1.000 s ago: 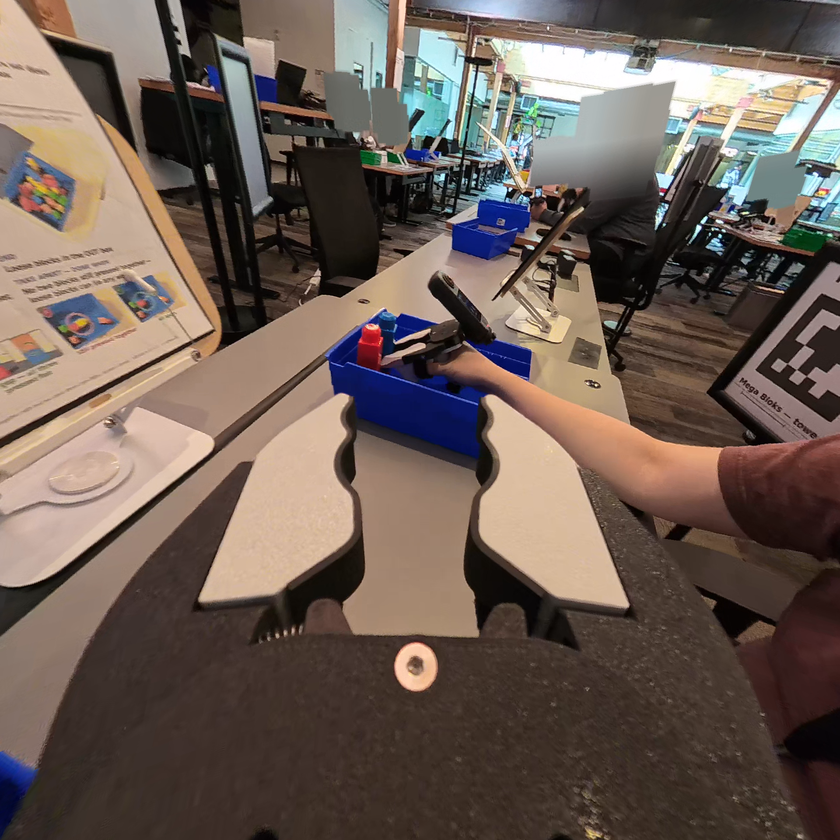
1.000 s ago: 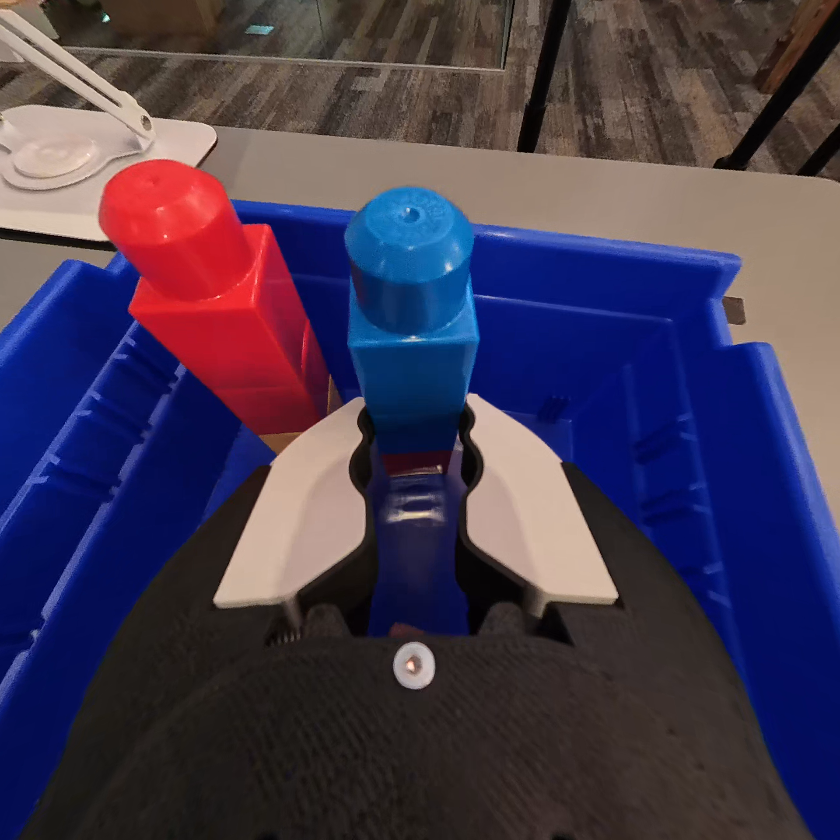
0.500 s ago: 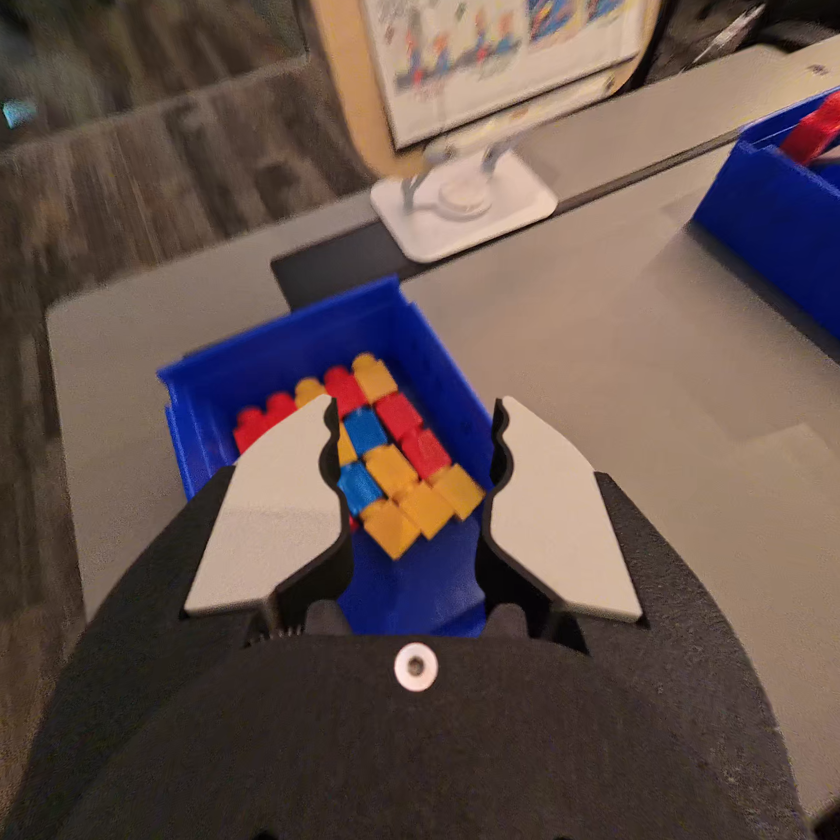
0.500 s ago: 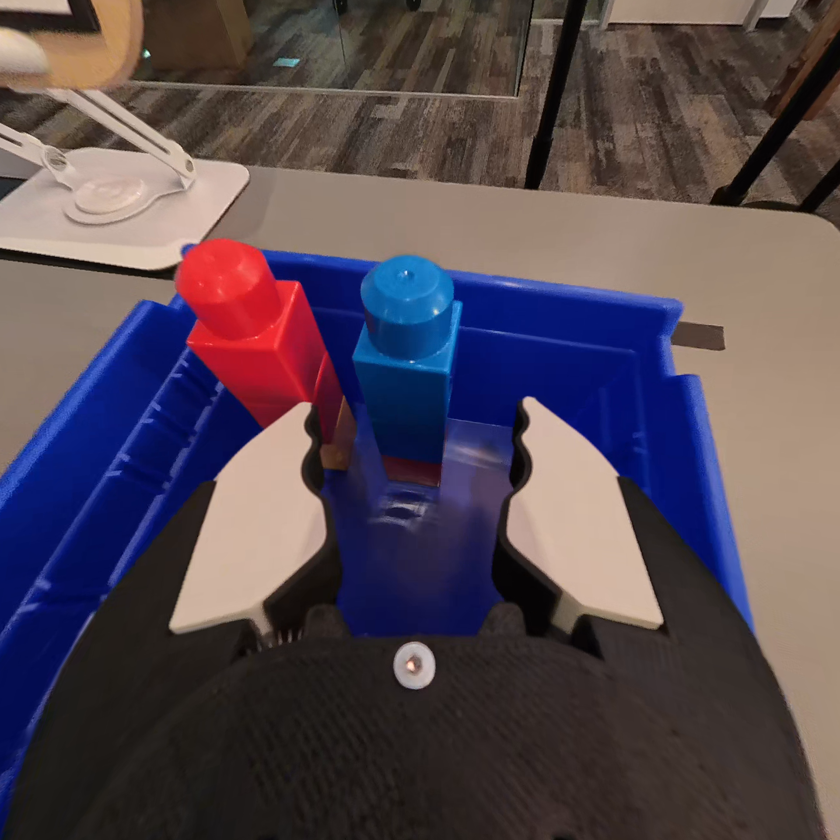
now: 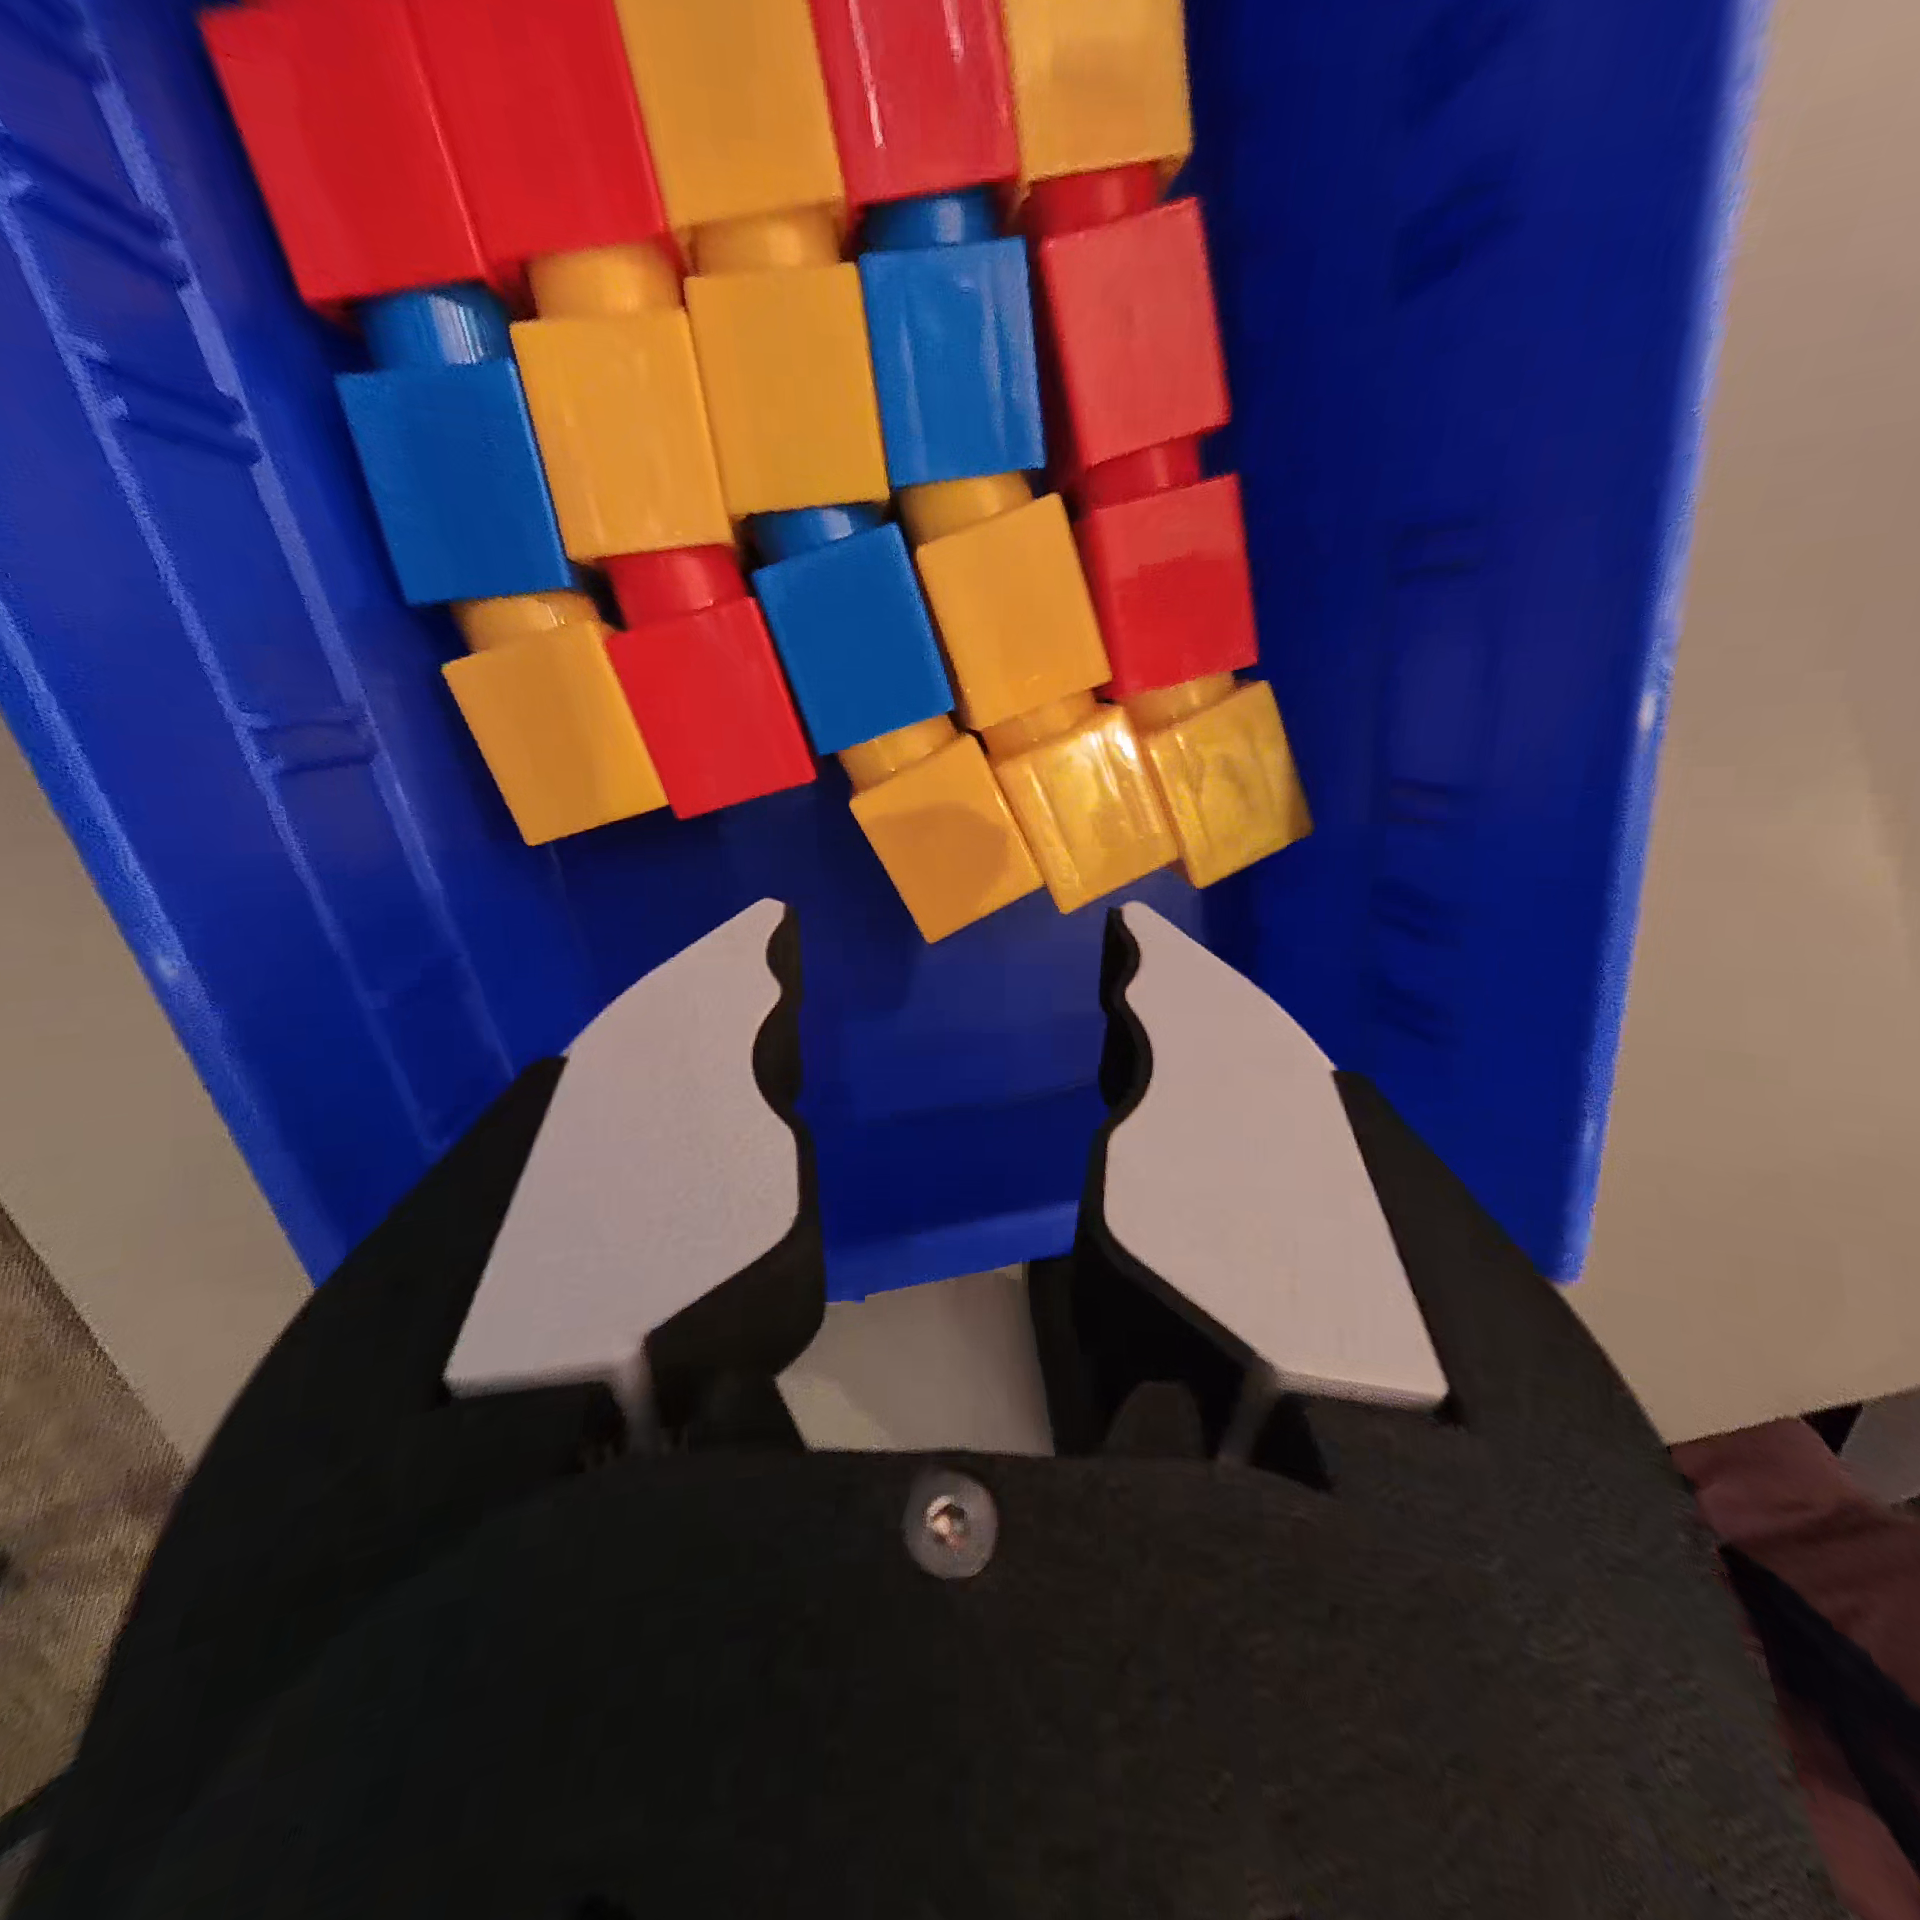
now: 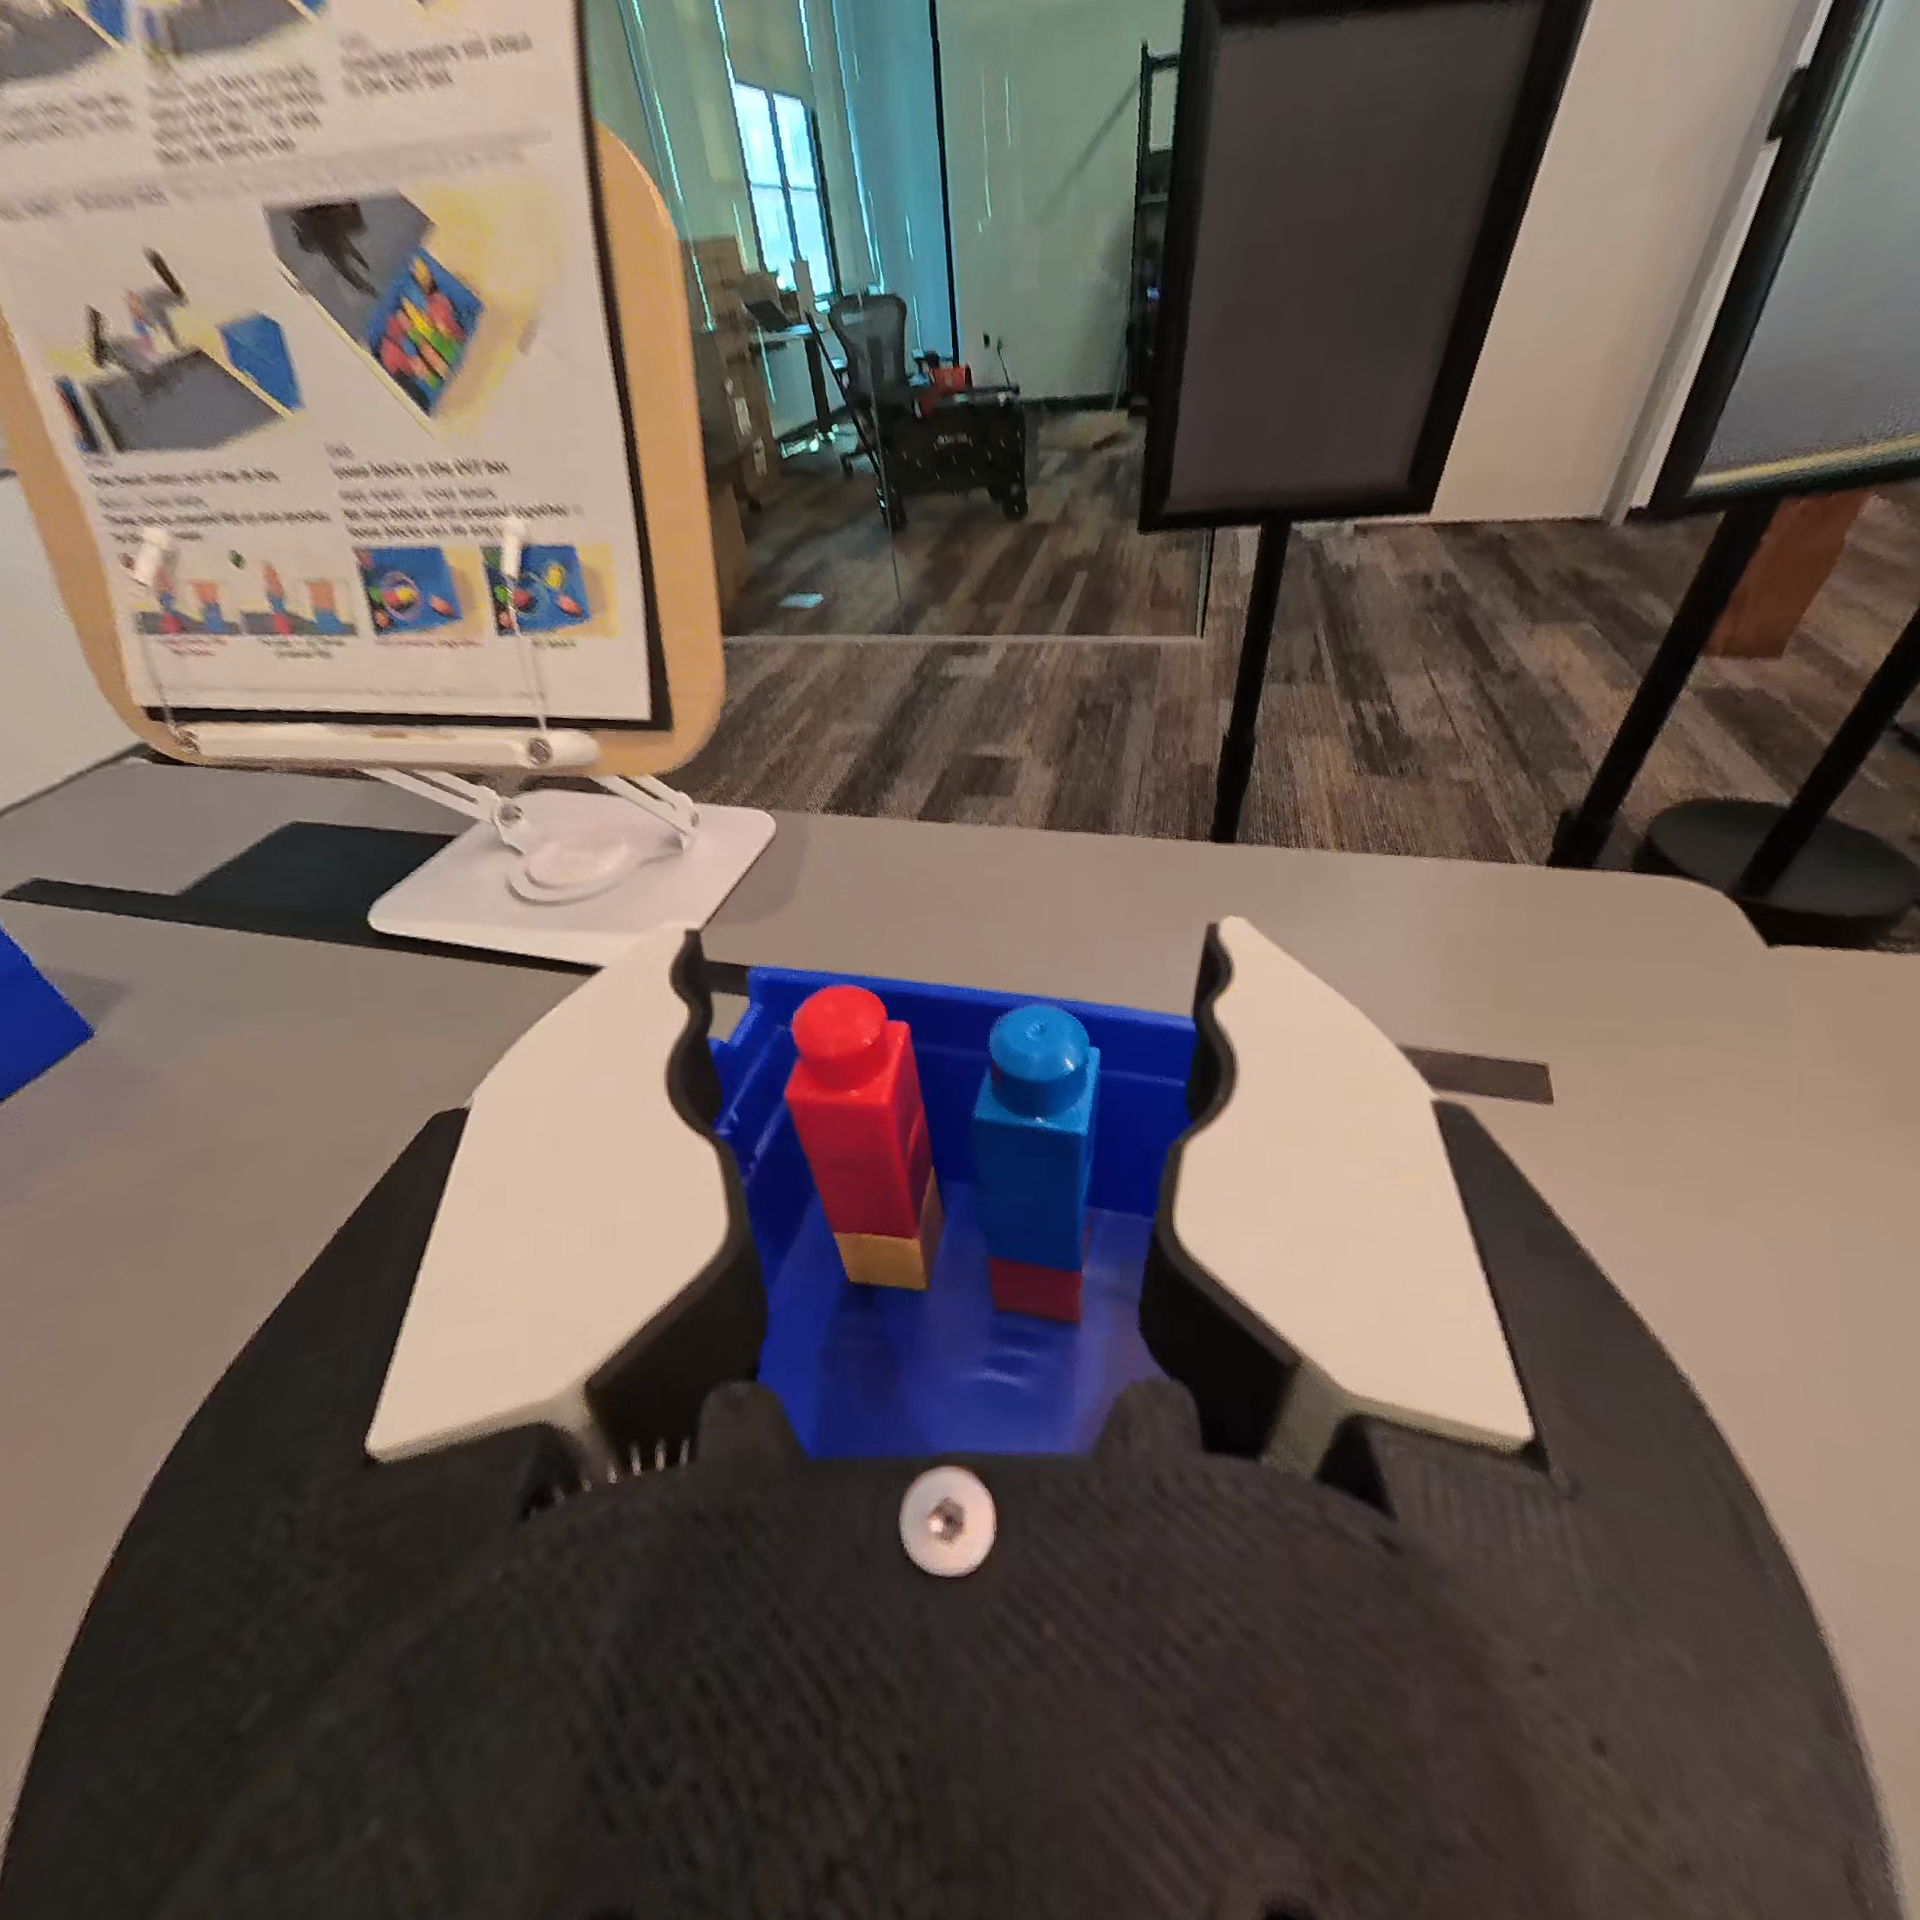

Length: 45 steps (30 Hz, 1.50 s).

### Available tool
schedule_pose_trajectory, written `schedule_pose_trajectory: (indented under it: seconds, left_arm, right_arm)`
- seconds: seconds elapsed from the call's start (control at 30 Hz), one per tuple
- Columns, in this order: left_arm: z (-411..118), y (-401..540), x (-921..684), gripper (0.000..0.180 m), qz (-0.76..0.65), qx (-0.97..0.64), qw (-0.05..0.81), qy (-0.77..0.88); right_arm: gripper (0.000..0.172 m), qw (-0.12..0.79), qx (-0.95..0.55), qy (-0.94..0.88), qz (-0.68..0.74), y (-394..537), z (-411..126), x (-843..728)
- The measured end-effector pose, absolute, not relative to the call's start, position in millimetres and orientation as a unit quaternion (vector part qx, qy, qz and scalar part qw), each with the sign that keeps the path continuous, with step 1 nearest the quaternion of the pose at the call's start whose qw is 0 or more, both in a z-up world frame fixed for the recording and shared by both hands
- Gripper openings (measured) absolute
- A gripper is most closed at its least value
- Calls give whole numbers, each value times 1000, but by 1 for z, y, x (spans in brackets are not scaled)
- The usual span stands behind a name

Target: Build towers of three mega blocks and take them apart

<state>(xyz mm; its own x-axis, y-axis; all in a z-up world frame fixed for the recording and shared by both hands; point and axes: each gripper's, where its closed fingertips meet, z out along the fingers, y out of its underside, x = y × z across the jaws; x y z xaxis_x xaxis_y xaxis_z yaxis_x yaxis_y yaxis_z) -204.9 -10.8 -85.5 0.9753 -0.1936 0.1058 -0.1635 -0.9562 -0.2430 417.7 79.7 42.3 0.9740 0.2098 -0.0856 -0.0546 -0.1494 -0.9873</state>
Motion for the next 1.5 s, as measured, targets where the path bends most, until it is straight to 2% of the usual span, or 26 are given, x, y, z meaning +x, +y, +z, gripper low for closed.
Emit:
schedule_pose_trajectory:
  seconds: [0.37,0.83,1.2,1.37,1.5]
  left_arm:
    - [-125,1,-208,57,-6,-997,48,59]
    - [-127,-12,-222,44,5,-998,22,60]
    - [-136,-15,-219,43,-6,-997,1,72]
    - [-135,-10,-219,43,-20,-996,18,85]
    - [-147,-20,-223,42,-18,-995,-18,95]
  right_arm:
    - [89,656,-744,-76,99,72,60,403]
    - [85,663,-735,-66,128,71,63,405]
    - [85,648,-747,-87,123,74,57,392]
    - [84,643,-750,-95,123,76,54,388]
    - [84,641,-751,-97,124,76,53,386]
